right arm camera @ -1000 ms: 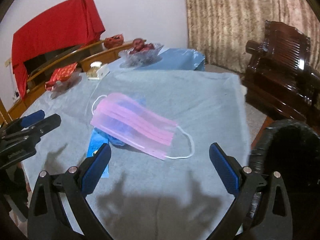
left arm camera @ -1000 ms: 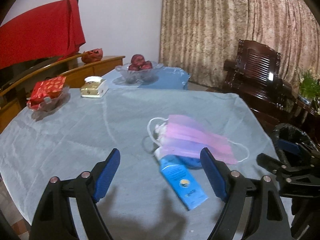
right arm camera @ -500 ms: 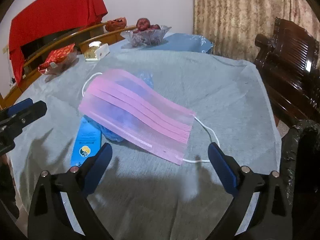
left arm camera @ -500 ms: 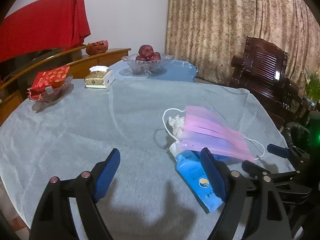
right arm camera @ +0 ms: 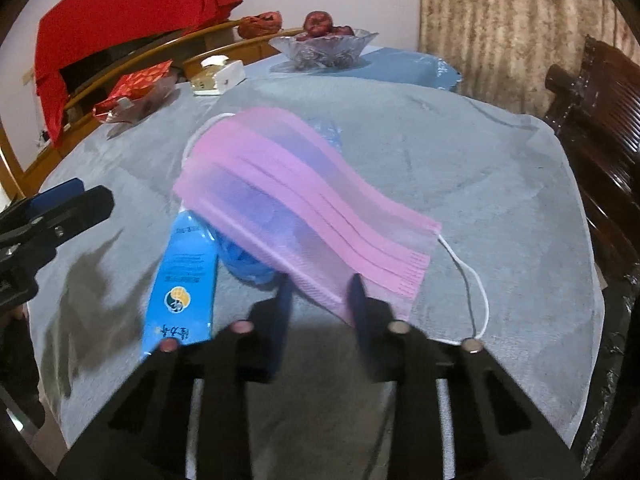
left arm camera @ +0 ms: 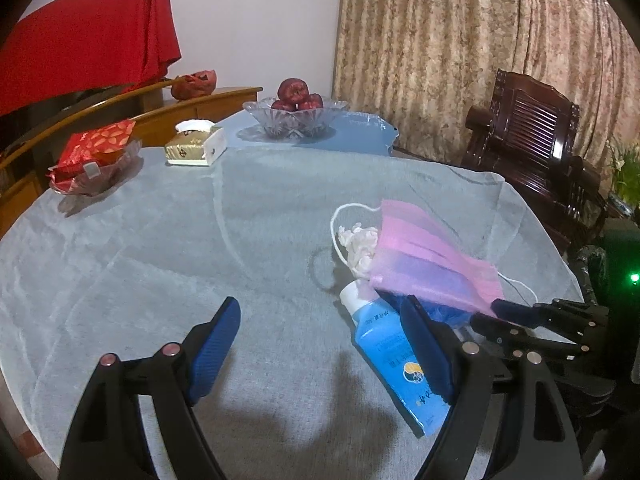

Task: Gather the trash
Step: 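Move back to the table and grasp the pink face mask with the right gripper, then lift the pink mask with the right gripper while the left gripper grasps the blue plastic glove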

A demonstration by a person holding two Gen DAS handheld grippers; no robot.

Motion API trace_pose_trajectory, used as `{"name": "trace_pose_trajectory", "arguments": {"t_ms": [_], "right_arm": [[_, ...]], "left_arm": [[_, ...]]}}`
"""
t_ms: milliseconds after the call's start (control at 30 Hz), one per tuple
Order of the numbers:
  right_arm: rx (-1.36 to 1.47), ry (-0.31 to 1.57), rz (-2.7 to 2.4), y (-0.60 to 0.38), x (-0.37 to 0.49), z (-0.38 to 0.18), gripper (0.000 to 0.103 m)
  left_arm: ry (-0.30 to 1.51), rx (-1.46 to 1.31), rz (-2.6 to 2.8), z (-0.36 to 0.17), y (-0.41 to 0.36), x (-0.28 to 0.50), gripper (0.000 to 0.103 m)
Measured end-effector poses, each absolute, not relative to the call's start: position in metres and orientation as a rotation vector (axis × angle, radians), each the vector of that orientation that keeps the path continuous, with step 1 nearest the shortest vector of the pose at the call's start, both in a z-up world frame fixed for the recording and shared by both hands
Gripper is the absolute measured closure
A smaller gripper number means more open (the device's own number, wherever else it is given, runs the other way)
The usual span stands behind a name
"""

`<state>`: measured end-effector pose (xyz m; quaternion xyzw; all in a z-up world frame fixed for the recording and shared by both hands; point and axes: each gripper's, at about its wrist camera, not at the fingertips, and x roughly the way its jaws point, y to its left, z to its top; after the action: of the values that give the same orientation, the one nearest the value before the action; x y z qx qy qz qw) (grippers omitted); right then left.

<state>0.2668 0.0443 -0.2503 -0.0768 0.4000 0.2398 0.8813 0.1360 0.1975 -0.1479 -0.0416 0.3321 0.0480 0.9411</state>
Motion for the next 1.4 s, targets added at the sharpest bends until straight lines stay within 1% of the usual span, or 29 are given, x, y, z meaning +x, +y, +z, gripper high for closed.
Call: {"name": "trace_pose_trajectory", "arguments": {"t_ms": [33, 100, 233, 533, 833, 1067, 1100, 1133, 1233, 1367, 1400], "right_arm": [[-0.159, 0.829, 0.503, 0.044, 0.266, -0.250, 0.089], [-0.151, 0.824, 0.511, 0.042, 0.265, -0.247, 0.096], [-0.116, 0.814, 0.508, 0.033, 0.261, -0.240, 0.101], [-0.032, 0.804, 0.445, 0.002, 0.264, -0.224, 0.102], [-0.008, 0.810, 0.400, -0.021, 0.272, -0.223, 0.102], [-0.004, 0.814, 0.386, -0.031, 0.276, -0.225, 0.102], [0.000, 0.815, 0.385, -0.032, 0.277, -0.225, 0.102], [0.002, 0.815, 0.385, -0.032, 0.277, -0.225, 0.102], [0.005, 0.813, 0.388, -0.034, 0.277, -0.225, 0.102], [0.011, 0.809, 0.394, -0.035, 0.276, -0.223, 0.102], [0.014, 0.808, 0.396, -0.035, 0.276, -0.223, 0.102]], "left_arm": [[0.679, -0.085, 0.097, -0.148, 0.197, 0.136, 0.022], [0.680, -0.084, 0.094, -0.148, 0.196, 0.135, 0.022], [0.680, -0.082, 0.086, -0.147, 0.191, 0.133, 0.022], [0.673, -0.087, 0.039, -0.142, 0.170, 0.137, 0.022], [0.685, -0.097, -0.021, -0.144, 0.141, 0.169, 0.023], [0.736, -0.091, -0.053, -0.158, 0.119, 0.193, 0.023], [0.746, -0.089, -0.054, -0.160, 0.117, 0.195, 0.026], [0.761, -0.084, -0.059, -0.164, 0.113, 0.198, 0.031], [0.797, -0.067, -0.055, -0.173, 0.105, 0.203, 0.037], [0.815, -0.052, -0.034, -0.179, 0.101, 0.202, 0.041], [0.815, -0.048, -0.027, -0.180, 0.101, 0.202, 0.045]]}}
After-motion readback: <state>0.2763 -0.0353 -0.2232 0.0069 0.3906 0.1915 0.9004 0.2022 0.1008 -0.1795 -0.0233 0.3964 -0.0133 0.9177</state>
